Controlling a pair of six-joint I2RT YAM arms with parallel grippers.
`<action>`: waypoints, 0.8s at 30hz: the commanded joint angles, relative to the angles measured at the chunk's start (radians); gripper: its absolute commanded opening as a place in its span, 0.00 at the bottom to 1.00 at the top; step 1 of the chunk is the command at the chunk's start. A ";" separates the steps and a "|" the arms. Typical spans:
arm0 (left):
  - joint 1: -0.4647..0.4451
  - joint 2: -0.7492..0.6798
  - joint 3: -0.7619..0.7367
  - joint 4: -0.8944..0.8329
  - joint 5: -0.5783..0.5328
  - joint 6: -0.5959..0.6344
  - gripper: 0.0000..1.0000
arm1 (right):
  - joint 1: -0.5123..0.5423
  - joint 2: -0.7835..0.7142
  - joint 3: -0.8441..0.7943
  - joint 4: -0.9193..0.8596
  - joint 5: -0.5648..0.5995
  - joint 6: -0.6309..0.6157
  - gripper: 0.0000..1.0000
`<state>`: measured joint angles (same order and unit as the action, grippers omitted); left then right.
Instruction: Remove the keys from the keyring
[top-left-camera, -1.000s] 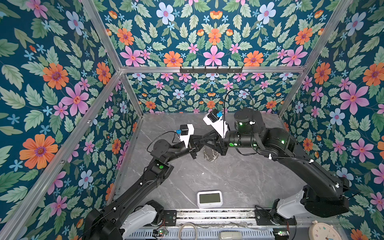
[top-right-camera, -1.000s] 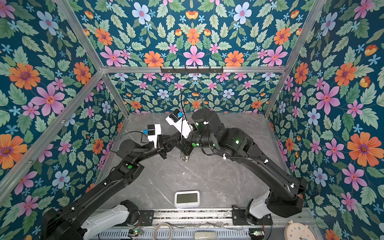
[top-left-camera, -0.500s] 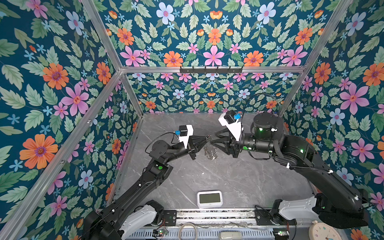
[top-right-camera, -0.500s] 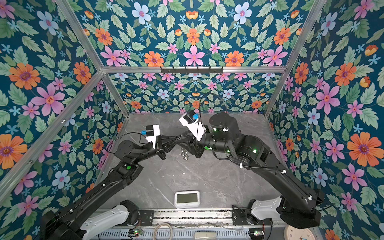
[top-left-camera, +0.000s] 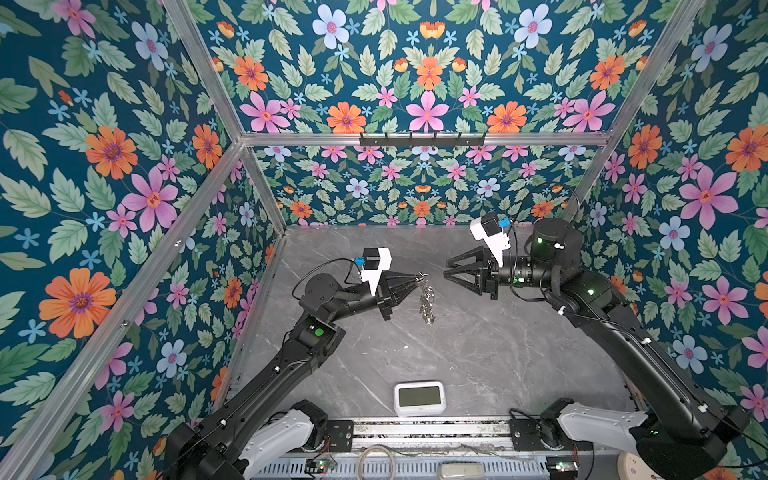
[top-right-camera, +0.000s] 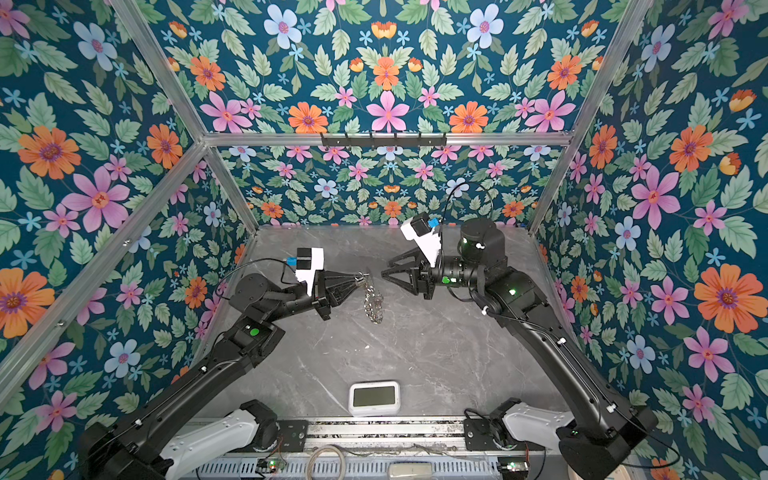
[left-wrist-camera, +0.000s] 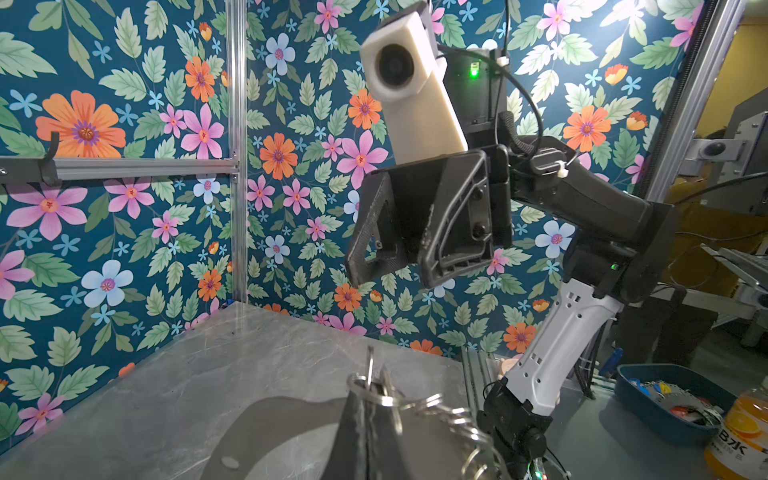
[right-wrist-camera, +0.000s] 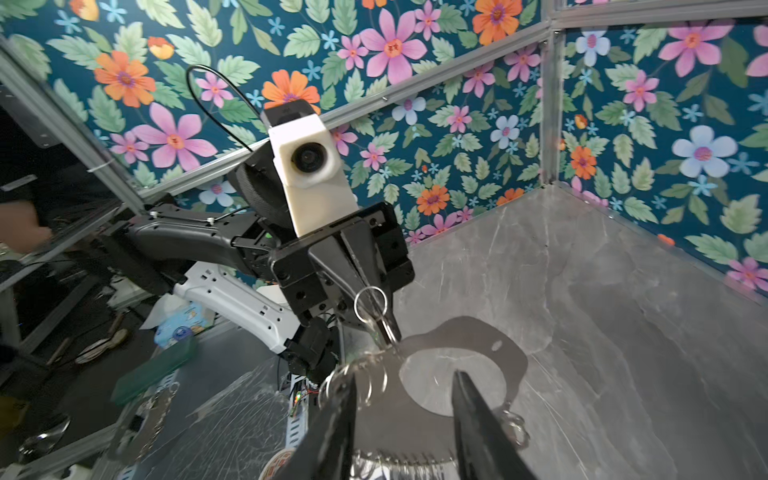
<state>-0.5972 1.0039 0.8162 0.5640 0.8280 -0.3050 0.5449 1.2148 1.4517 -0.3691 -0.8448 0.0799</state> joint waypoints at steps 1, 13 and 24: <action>0.000 -0.003 0.008 0.023 0.028 -0.012 0.00 | -0.003 0.033 0.015 0.049 -0.122 0.008 0.38; 0.000 -0.001 0.005 0.043 0.024 -0.030 0.00 | 0.007 0.089 -0.008 0.061 -0.163 0.014 0.35; 0.000 0.006 0.004 0.061 0.020 -0.049 0.00 | 0.038 0.109 -0.004 0.067 -0.141 0.014 0.21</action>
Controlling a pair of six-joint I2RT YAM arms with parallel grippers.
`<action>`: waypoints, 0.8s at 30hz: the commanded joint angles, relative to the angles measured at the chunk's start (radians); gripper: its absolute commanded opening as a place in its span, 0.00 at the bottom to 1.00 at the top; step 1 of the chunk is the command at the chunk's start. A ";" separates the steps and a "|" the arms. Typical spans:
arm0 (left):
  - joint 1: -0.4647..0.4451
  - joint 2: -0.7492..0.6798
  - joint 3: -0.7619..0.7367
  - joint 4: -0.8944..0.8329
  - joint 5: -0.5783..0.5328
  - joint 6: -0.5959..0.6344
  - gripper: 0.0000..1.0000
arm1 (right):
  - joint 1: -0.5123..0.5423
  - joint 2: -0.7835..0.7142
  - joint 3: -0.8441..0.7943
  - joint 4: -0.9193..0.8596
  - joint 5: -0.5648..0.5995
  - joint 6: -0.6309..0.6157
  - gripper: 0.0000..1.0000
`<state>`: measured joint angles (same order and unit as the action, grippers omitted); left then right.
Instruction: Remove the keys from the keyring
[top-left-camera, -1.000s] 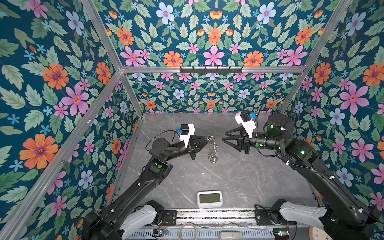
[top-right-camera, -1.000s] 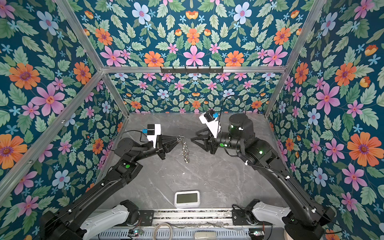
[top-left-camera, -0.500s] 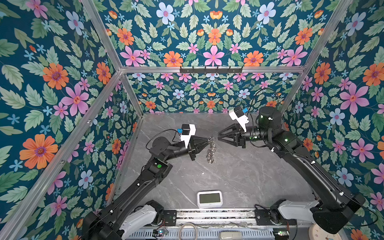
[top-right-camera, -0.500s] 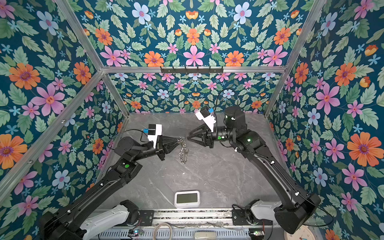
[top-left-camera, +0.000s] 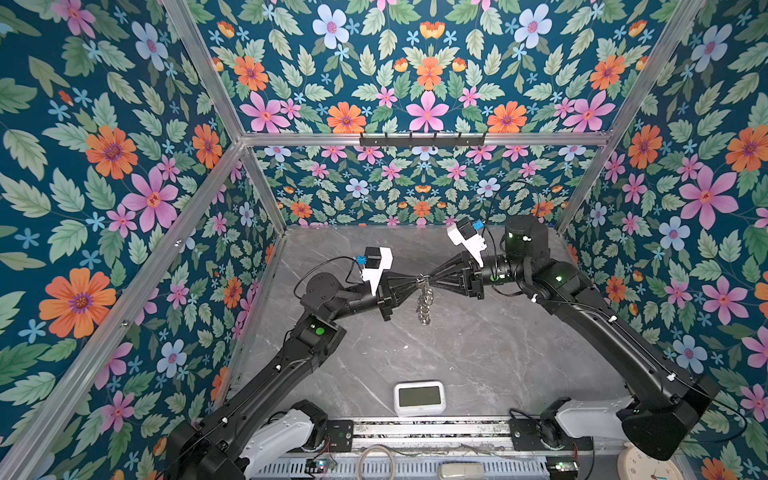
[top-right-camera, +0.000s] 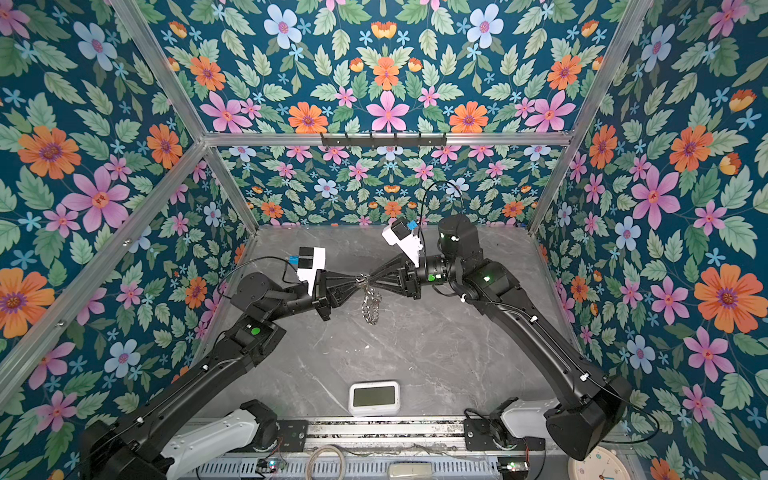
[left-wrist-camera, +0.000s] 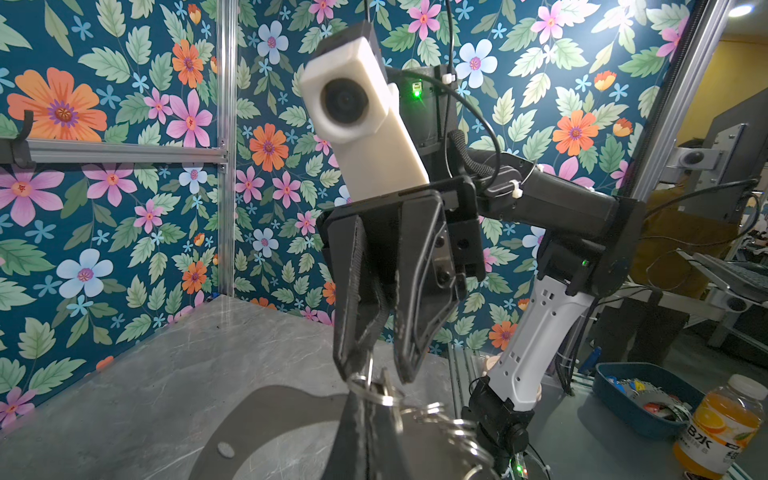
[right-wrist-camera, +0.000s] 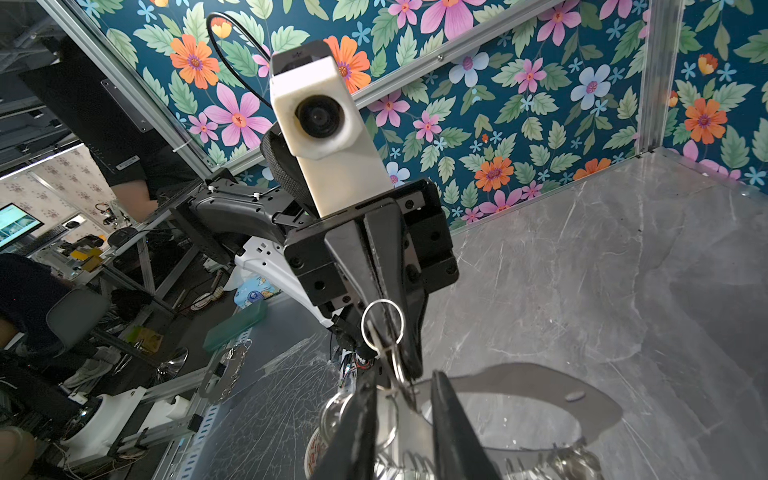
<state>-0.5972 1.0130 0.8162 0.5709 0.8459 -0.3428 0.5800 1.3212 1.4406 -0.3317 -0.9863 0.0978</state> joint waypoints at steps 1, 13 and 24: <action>0.000 -0.004 0.002 0.054 0.001 -0.011 0.00 | 0.003 0.003 0.007 0.030 0.004 -0.004 0.20; 0.000 -0.012 -0.003 0.054 -0.009 -0.017 0.00 | 0.006 -0.001 0.010 0.023 0.026 -0.006 0.00; 0.000 -0.020 0.016 -0.035 -0.069 -0.020 0.16 | 0.006 -0.045 0.011 0.007 0.115 -0.020 0.00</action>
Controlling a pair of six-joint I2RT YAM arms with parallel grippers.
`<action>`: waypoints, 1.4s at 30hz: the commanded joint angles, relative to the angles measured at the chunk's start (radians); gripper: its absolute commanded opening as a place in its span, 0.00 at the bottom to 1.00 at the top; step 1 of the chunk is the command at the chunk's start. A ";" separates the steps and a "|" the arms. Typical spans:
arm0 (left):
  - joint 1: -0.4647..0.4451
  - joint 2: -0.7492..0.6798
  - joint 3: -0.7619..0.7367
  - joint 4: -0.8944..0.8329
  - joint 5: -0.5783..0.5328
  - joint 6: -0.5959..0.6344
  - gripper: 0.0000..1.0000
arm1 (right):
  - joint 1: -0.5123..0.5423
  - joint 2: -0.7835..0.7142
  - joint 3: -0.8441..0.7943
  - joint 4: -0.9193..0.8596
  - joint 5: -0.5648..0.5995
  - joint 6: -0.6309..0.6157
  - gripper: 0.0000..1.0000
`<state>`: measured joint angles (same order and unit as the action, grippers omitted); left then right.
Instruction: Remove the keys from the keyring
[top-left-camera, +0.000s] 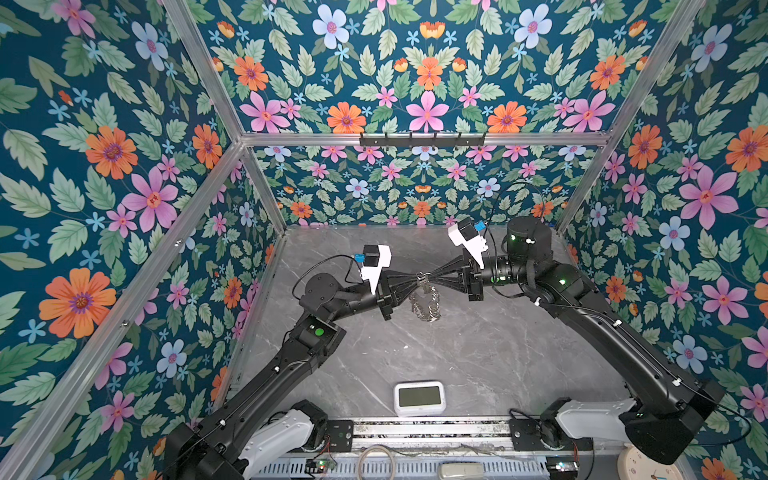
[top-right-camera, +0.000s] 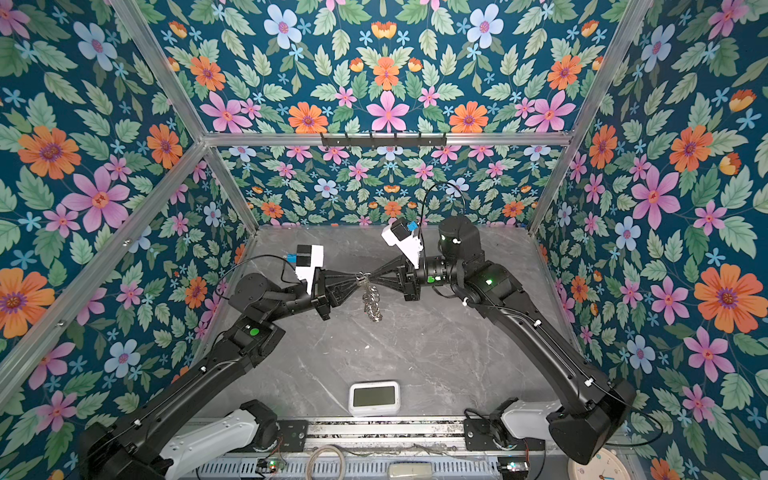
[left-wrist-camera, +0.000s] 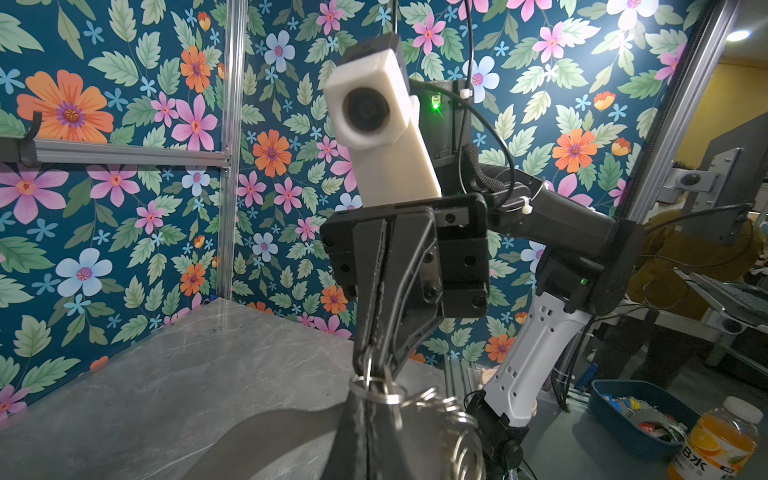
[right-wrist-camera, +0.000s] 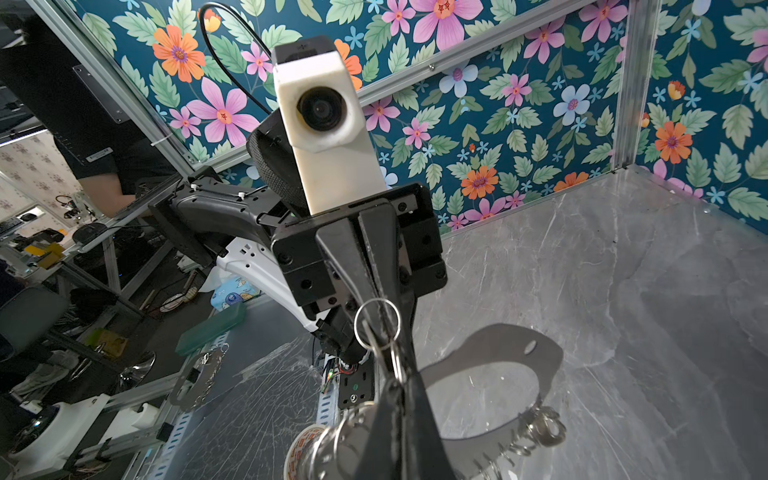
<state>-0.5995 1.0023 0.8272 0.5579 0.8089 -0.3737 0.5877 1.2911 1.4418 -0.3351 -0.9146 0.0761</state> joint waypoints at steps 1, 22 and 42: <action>0.003 -0.013 0.004 -0.040 -0.035 0.017 0.19 | -0.003 -0.018 0.016 -0.003 0.054 -0.005 0.00; 0.006 -0.053 -0.025 -0.199 -0.207 0.066 0.52 | -0.014 -0.055 -0.015 -0.064 0.166 -0.045 0.00; 0.006 -0.004 0.067 -0.183 -0.028 0.103 0.60 | -0.014 -0.114 -0.120 -0.015 0.131 -0.010 0.00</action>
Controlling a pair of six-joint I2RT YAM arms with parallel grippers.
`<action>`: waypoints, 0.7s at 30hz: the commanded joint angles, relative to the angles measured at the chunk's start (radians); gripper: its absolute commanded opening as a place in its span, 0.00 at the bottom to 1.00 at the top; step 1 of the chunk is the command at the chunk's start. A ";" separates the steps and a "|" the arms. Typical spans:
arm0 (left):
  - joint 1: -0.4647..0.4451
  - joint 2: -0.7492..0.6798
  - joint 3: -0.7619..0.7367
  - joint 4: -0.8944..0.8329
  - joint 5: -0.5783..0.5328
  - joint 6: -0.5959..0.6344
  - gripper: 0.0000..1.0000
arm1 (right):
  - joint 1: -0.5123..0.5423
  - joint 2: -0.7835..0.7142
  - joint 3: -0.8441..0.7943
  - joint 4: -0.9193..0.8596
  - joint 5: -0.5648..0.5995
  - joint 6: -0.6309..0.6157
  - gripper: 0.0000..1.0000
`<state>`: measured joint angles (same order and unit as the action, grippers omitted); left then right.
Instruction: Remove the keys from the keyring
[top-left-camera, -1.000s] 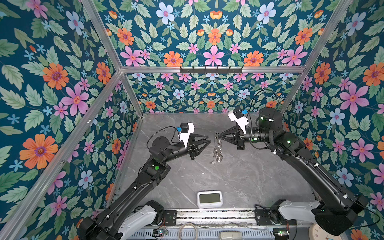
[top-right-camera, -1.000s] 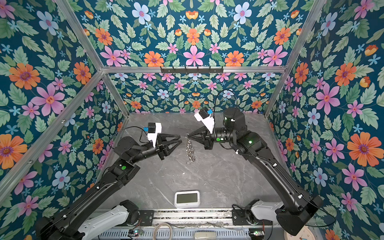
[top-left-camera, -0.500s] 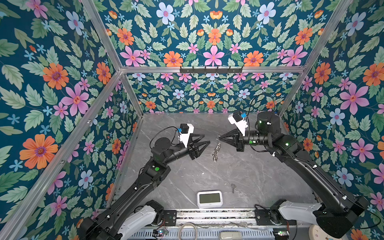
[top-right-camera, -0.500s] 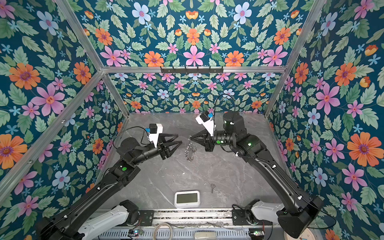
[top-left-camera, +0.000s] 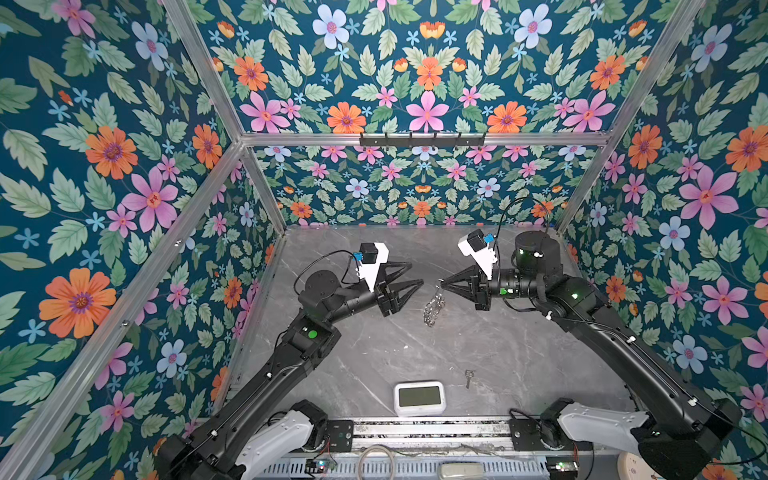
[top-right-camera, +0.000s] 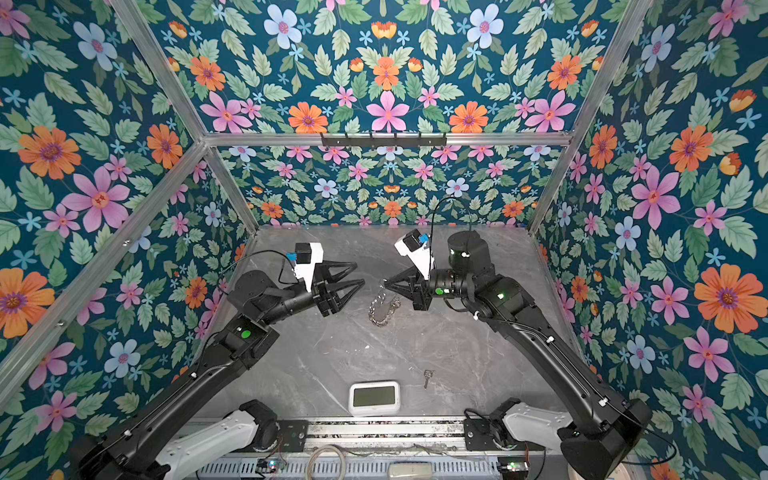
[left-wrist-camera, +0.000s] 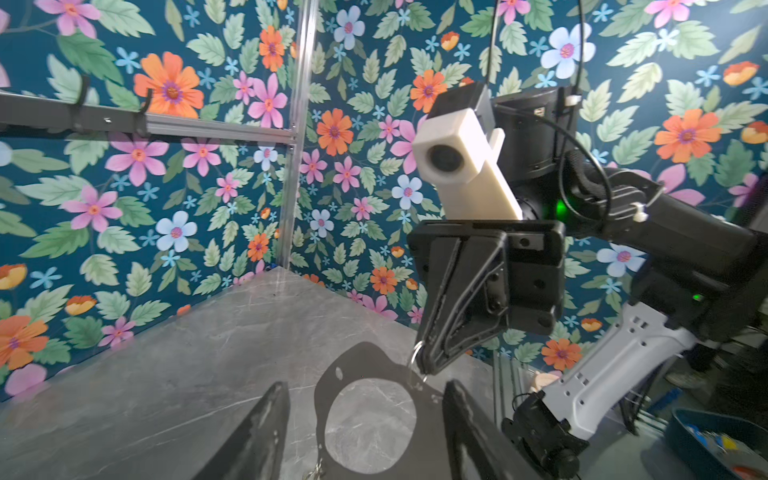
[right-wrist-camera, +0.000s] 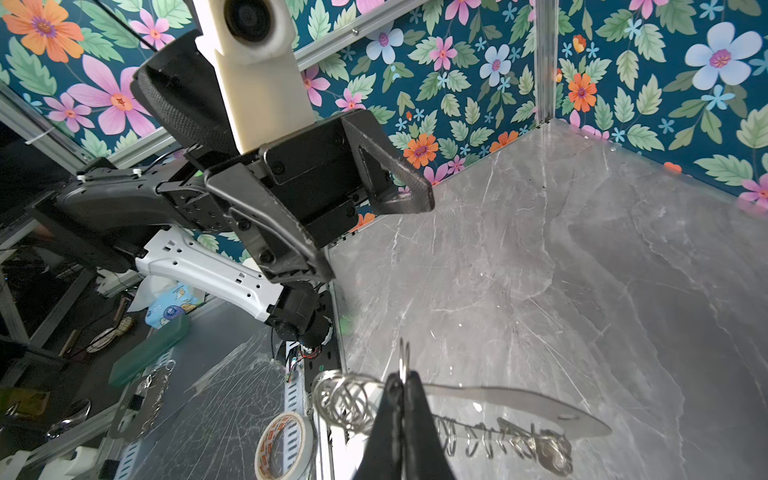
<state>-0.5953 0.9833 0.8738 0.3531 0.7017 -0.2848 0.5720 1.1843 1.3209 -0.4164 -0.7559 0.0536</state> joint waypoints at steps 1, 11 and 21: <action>0.002 0.021 0.024 0.018 0.081 0.014 0.60 | 0.001 -0.012 -0.003 0.085 -0.020 0.027 0.00; 0.000 -0.023 -0.027 0.002 0.065 -0.008 0.63 | 0.017 0.008 0.056 0.135 0.158 0.132 0.00; -0.001 -0.012 -0.037 -0.008 0.028 -0.010 0.99 | 0.075 0.068 0.141 0.134 0.224 0.121 0.00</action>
<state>-0.5964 0.9653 0.8272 0.3347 0.7433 -0.3042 0.6403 1.2419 1.4406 -0.3214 -0.5541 0.1764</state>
